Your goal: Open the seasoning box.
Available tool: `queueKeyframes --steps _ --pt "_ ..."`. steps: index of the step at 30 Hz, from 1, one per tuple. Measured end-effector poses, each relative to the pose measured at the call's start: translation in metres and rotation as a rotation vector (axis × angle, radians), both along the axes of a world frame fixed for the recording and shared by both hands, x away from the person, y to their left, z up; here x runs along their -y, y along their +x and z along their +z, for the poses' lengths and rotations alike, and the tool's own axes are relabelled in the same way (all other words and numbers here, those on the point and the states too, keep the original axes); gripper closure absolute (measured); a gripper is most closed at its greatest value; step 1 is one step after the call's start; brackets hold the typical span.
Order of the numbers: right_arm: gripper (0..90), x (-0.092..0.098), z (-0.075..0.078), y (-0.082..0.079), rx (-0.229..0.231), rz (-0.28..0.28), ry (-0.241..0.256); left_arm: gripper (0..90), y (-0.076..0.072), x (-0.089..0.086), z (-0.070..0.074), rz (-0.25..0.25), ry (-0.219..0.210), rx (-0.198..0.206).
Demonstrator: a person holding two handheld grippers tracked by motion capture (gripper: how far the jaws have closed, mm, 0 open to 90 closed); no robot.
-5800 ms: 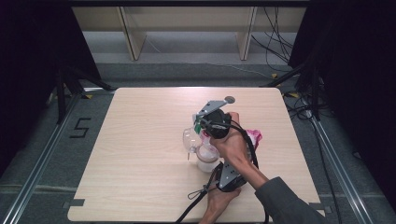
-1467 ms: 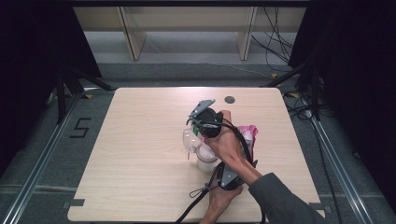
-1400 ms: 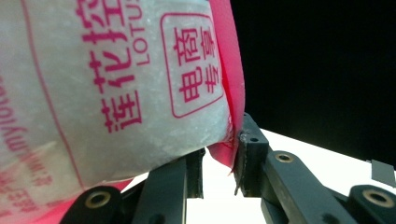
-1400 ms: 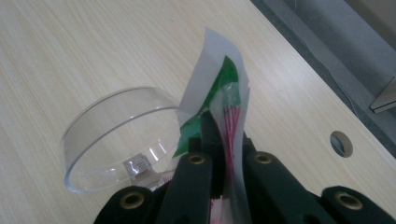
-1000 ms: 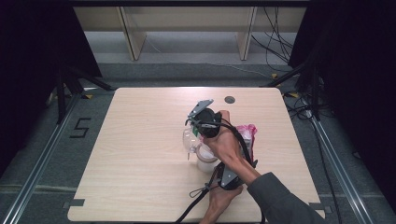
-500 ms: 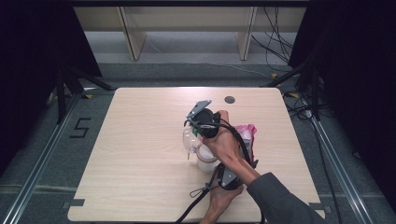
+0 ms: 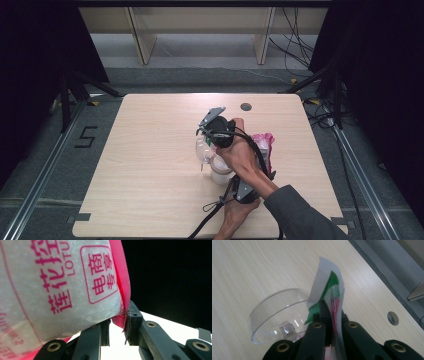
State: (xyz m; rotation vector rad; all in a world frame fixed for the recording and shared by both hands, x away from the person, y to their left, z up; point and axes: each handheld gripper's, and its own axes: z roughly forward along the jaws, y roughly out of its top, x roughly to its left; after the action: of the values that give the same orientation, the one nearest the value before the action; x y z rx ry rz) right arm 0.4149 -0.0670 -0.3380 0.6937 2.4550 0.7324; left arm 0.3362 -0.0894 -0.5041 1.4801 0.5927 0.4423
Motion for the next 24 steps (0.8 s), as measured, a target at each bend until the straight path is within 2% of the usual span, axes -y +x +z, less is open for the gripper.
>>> queueKeyframes --steps 1,2,3,5,6,7,9,16,19,23,24 --pt "90.0 0.0000 0.0005 -0.0009 -0.010 -0.015 0.009 76.6 0.0000 0.0000 -0.0001 -0.003 0.000 -0.001" --pt "90.0 -0.0002 -0.0001 -0.0003 0.000 -0.006 -0.003 76.6 0.0085 -0.0047 0.0024 -0.037 0.086 0.117" --pt "90.0 -0.0013 -0.0012 -0.0005 -0.006 -0.004 -0.012 76.6 0.0006 0.0016 -0.0006 -0.013 -0.003 0.007" --pt "90.0 -0.0018 -0.0011 -0.0009 -0.003 -0.005 -0.013 76.6 0.0010 -0.0001 -0.0002 -0.012 0.004 0.003" --pt "90.0 -0.0015 -0.0006 -0.0011 0.004 -0.007 -0.011 76.7 0.0020 0.0003 -0.0004 -0.049 0.001 0.003" --pt "90.0 -0.0016 -0.0007 -0.0011 0.006 -0.006 -0.011 76.7 0.0012 0.0004 -0.0006 -0.019 0.002 0.005" --pt "90.0 -0.0024 -0.0015 -0.0014 0.000 -0.008 -0.018 76.7 0.0002 0.0002 -0.0005 -0.003 0.002 0.003" --pt "90.0 -0.0033 -0.0029 0.0001 0.010 -0.006 -0.022 76.6 0.0015 0.0001 -0.0009 -0.011 0.000 -0.001" --pt "90.0 -0.0033 -0.0022 -0.0003 -0.004 -0.020 -0.007 76.6 0.0027 -0.0002 -0.0009 -0.013 -0.003 0.002" --pt "90.0 -0.0035 -0.0019 0.0019 0.005 -0.007 -0.020 76.6 0.0031 -0.0008 -0.0003 -0.016 0.003 -0.006" --pt "90.0 -0.0047 -0.0034 0.0008 0.001 -0.022 -0.017 76.6 0.0031 -0.0003 -0.0006 -0.016 0.000 -0.006"
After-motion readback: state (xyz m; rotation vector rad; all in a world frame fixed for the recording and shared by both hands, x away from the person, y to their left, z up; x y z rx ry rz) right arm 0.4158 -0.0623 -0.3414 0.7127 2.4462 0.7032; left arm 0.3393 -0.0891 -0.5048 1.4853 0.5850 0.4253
